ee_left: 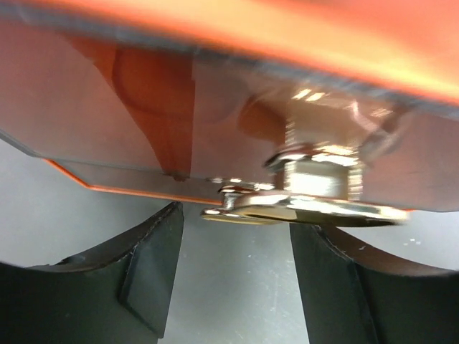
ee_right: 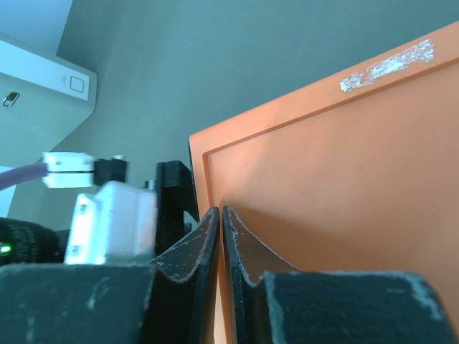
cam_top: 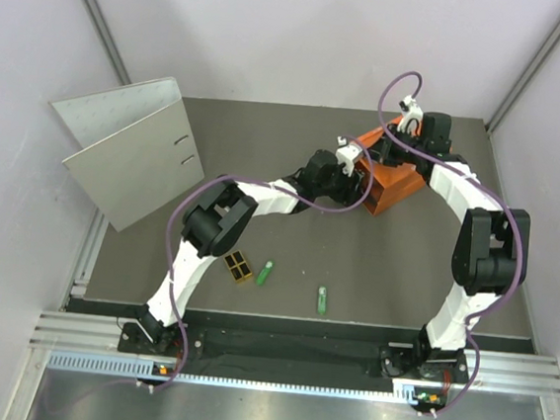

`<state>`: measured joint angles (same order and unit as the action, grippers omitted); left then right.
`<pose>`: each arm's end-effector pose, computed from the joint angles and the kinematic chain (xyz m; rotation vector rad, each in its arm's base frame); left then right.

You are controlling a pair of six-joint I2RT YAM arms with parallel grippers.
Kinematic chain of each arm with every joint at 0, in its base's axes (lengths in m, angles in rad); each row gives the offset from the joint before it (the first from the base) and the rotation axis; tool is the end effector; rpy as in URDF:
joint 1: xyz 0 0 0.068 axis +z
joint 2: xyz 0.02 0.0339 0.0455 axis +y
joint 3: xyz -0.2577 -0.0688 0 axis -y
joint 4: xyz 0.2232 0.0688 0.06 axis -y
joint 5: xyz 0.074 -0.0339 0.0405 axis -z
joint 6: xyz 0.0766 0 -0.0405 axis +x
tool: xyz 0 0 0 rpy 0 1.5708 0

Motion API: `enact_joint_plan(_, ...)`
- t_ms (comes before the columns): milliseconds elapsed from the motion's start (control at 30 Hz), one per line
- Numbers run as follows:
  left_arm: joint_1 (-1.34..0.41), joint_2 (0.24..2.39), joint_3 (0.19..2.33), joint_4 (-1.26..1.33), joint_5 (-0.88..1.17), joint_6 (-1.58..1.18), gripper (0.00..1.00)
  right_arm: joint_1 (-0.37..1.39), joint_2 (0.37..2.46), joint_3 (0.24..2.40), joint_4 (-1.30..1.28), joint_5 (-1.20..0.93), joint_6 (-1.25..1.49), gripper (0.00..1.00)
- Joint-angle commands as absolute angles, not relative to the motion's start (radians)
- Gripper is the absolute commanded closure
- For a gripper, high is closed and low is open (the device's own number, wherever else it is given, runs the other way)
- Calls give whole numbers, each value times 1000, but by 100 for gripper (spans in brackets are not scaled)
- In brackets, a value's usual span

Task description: Organize the makeup

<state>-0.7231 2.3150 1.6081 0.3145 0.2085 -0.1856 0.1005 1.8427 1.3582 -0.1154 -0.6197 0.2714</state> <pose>0.3950 -0.3698 0.1468 0.6781 1.9257 -0.7889 0.4206 0.0871 0.2339 -0.1778 2.1671 0.8837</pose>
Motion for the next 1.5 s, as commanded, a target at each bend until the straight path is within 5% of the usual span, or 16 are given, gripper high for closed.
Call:
enact_joint_plan(0,-721,2338,1671,390,190,-192,36,97,1985,1273,-442,-453,190,91)
enact_joint_plan(167,-718,2341,1669,393,181,-193,42,97,1991,1278,-443,-453,189,91)
enact_joint_plan(733,-692,2329,1698,354,186,-167,99,97,2002,1285,-448,-453,187,91)
enact_joint_plan(1467,-666,2134,1488,327,124,-87,100,97,2008,1292,-446,-460,189,91)
